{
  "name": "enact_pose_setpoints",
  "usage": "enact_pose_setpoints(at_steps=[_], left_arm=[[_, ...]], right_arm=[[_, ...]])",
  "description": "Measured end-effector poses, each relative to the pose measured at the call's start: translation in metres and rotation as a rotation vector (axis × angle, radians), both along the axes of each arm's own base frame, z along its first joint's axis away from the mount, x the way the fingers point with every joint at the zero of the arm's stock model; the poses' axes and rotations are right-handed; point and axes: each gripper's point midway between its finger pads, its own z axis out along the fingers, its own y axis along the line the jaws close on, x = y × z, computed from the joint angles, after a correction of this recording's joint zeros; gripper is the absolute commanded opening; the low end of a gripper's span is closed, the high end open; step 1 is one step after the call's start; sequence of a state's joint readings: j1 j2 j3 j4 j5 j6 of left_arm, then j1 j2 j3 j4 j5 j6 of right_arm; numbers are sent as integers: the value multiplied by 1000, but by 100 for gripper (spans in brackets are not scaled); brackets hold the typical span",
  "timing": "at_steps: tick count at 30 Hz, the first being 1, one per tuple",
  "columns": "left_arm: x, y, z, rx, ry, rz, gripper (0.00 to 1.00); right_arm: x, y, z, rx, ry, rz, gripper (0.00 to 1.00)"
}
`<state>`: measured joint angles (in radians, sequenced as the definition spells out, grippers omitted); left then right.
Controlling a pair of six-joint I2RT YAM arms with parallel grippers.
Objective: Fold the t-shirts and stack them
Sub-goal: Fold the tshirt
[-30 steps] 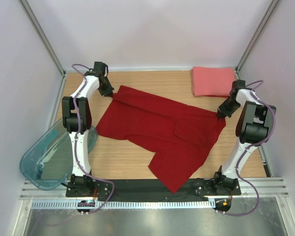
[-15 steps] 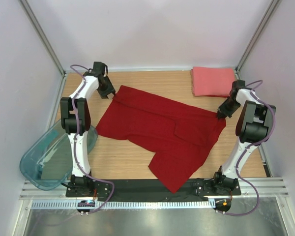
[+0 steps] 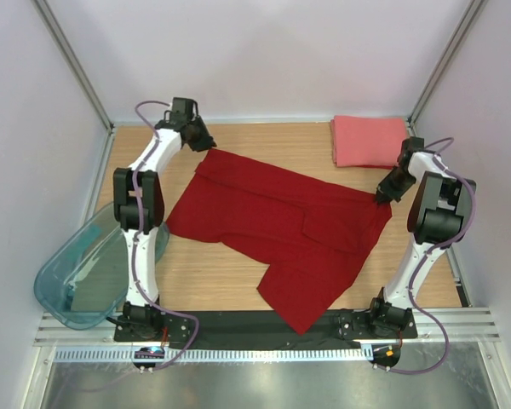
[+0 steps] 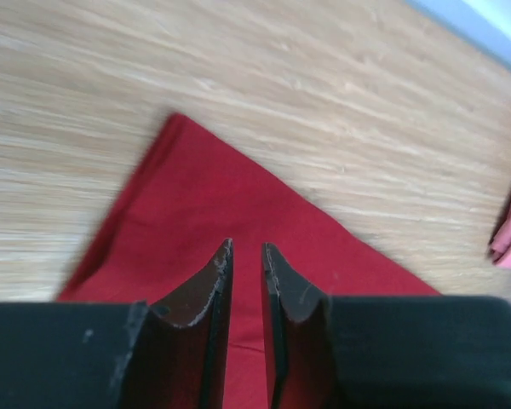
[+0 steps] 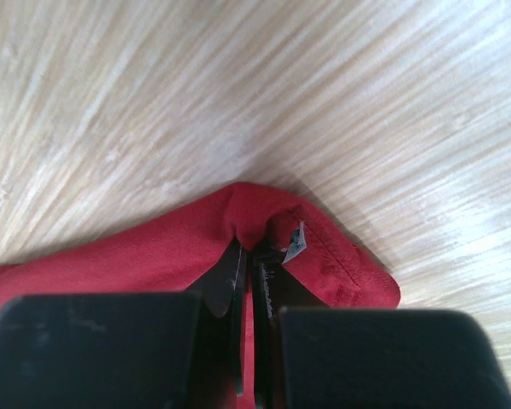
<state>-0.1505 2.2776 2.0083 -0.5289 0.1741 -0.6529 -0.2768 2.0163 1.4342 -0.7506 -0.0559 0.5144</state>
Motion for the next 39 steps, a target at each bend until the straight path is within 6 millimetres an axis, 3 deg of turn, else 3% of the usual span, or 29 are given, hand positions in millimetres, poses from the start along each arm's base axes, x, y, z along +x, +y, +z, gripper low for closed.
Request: enact_pose_setpoints(at_steps=[5, 9, 16, 20, 22, 27, 30, 33, 36, 39], left_arm=[[-6, -26, -40, 17, 82, 14, 24], [-6, -19, -78, 77, 162, 93, 25], [23, 2, -79, 64, 143, 199, 27], [49, 7, -77, 2, 104, 218, 27], [55, 9, -76, -25, 92, 216, 32], [59, 11, -69, -53, 71, 195, 53], [54, 11, -64, -45, 75, 182, 60], [42, 14, -54, -22, 90, 170, 67], [31, 21, -24, 19, 73, 160, 67], [22, 29, 20, 60, 24, 158, 66]], right_arm=[[6, 0, 0, 1, -12, -1, 1], [12, 2, 0, -4, -31, 4, 1], [35, 6, 1, -18, -93, 23, 1], [60, 7, 3, -22, -134, 34, 1], [74, 7, 3, -25, -144, 43, 6], [98, 8, 12, -75, -116, 80, 31], [91, 6, 27, -140, -75, 110, 45], [74, 2, 52, -212, -41, 139, 47], [55, -2, 94, -275, -60, 150, 48], [20, 8, 133, -309, -102, 163, 48]])
